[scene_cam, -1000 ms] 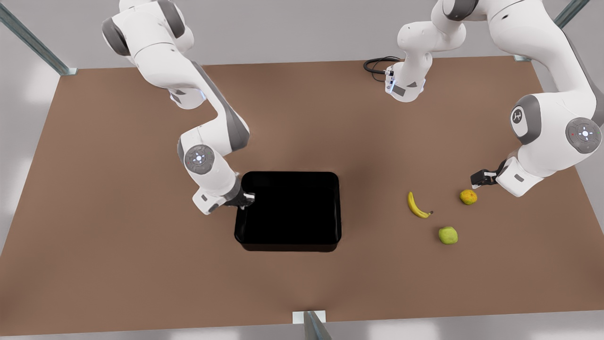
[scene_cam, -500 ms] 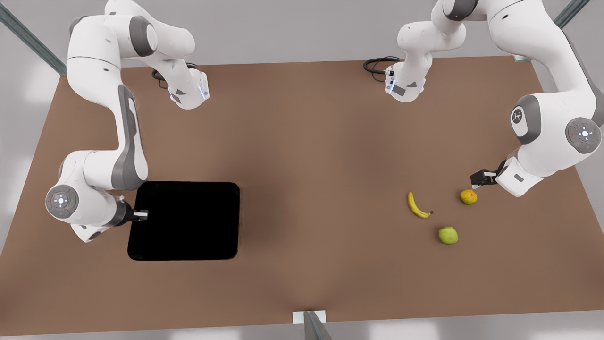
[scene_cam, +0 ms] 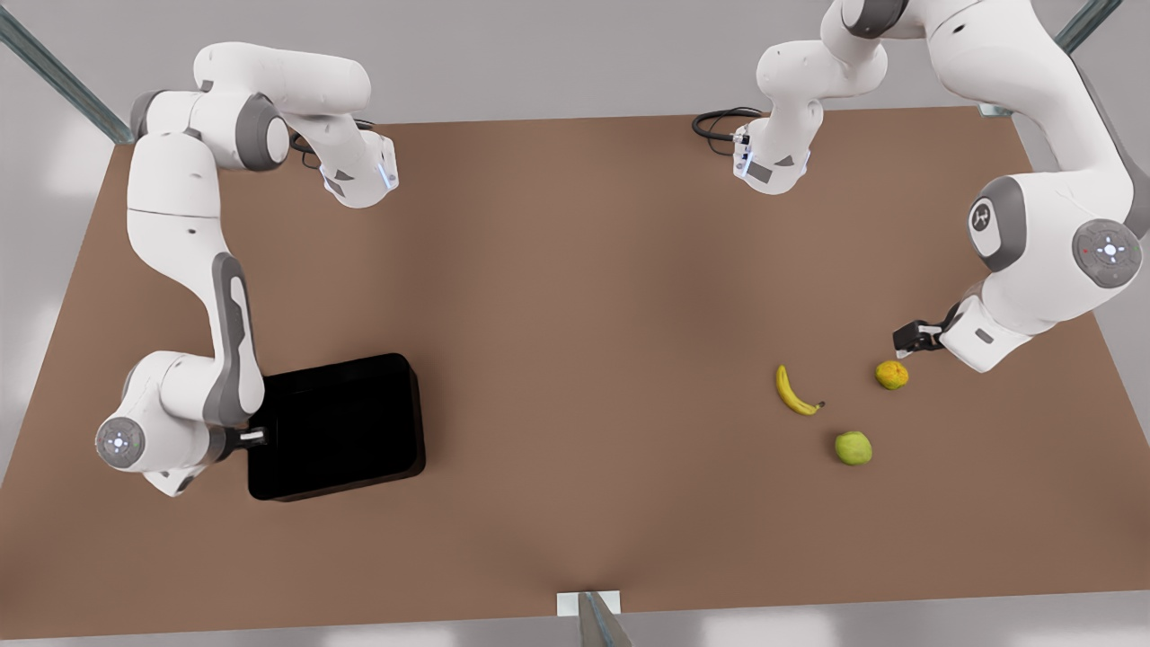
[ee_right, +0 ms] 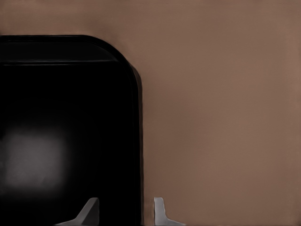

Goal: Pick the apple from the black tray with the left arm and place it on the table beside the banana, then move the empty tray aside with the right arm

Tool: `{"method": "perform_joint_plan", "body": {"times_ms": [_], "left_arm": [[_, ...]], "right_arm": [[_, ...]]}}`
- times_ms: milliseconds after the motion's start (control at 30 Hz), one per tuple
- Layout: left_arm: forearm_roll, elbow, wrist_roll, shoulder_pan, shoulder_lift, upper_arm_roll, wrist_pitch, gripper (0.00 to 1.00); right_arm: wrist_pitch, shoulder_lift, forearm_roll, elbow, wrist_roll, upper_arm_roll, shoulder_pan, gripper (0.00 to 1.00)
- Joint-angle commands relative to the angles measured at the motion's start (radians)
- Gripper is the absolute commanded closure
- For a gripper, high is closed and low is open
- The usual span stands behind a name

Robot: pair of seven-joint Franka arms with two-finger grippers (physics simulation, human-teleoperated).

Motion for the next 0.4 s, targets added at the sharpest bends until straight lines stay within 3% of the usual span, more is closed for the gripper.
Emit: {"method": "perform_joint_plan", "body": {"times_ms": [0,100,167,367], "left_arm": [[0.001,0.002,0.001,0.000,-0.004,0.000,-0.003,0.00],[0.005,0.004,-0.027,-0.015,-0.011,-0.001,-0.002,0.00],[-0.002,0.027,-0.044,-0.020,-0.010,0.000,-0.014,0.00],[-0.008,0.053,-0.025,-0.042,0.018,0.002,-0.013,0.00]], "right_arm": [[0.015,-0.078,0.049,0.002,-0.204,0.007,0.005,0.00],[-0.141,-0.295,0.038,0.004,-0.081,0.073,0.016,0.00],[-0.299,-0.307,0.036,0.114,0.097,0.081,0.017,0.00],[-0.356,-0.367,-0.004,0.188,0.191,0.097,0.010,0.00]]}}
